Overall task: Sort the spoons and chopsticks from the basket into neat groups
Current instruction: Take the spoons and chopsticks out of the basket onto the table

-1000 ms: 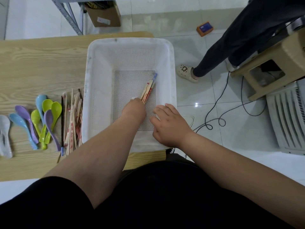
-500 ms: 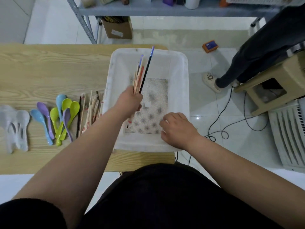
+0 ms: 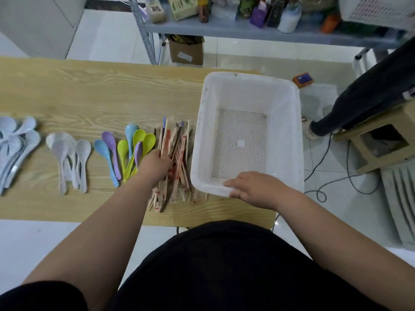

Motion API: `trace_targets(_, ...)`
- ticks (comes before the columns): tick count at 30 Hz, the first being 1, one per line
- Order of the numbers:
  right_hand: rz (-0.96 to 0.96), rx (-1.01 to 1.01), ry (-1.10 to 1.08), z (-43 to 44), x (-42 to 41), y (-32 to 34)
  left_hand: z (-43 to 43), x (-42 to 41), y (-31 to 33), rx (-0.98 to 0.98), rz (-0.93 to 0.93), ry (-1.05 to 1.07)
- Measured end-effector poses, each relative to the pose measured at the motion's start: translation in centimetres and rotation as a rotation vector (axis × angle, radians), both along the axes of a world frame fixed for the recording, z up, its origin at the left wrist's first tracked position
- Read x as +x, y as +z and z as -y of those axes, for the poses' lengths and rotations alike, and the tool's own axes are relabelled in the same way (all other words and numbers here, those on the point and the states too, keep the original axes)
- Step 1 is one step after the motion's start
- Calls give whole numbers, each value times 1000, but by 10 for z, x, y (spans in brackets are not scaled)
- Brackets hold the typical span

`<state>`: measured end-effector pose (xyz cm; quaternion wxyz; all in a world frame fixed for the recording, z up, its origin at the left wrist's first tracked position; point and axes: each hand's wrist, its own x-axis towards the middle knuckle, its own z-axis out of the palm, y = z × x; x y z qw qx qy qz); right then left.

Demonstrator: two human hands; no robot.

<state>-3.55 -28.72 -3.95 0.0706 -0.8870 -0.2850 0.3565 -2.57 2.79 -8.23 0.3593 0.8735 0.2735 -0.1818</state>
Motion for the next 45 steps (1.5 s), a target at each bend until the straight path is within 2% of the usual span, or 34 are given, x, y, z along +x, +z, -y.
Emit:
trace_targets(5,46,14,-159,-3,-6,0,4,-4,-1,177,30,-272)
trace_targets(8,106,-1,-124,-21,-21,-1,1,-17,-6,284,26,-399)
trace_targets(14,172,-21,-135,-29,-27,-8,6,-36,-18,253,-39,-619)
trace_targets(17,188,-61,-178,-15,-28,-7,8,-38,-19,236,-18,-656)
trace_targets(23,199,-51,-173,-21,-39,-1,5,-47,-13,153,42,-612)
trace_targets(27,215,113,-145,-36,-45,13,3,-64,9,209,137,-528)
trace_targets(32,186,286,-77,-49,-49,34,9,-119,60,142,342,-390)
trace_targets(35,25,422,-76,-56,-57,46,19,-167,90,75,321,-297)
trace_targets(39,-223,622,-111,-73,-82,53,34,-231,121,-96,219,-4)
trace_targets(45,-365,692,17,-122,-123,48,30,-303,135,-143,255,307)
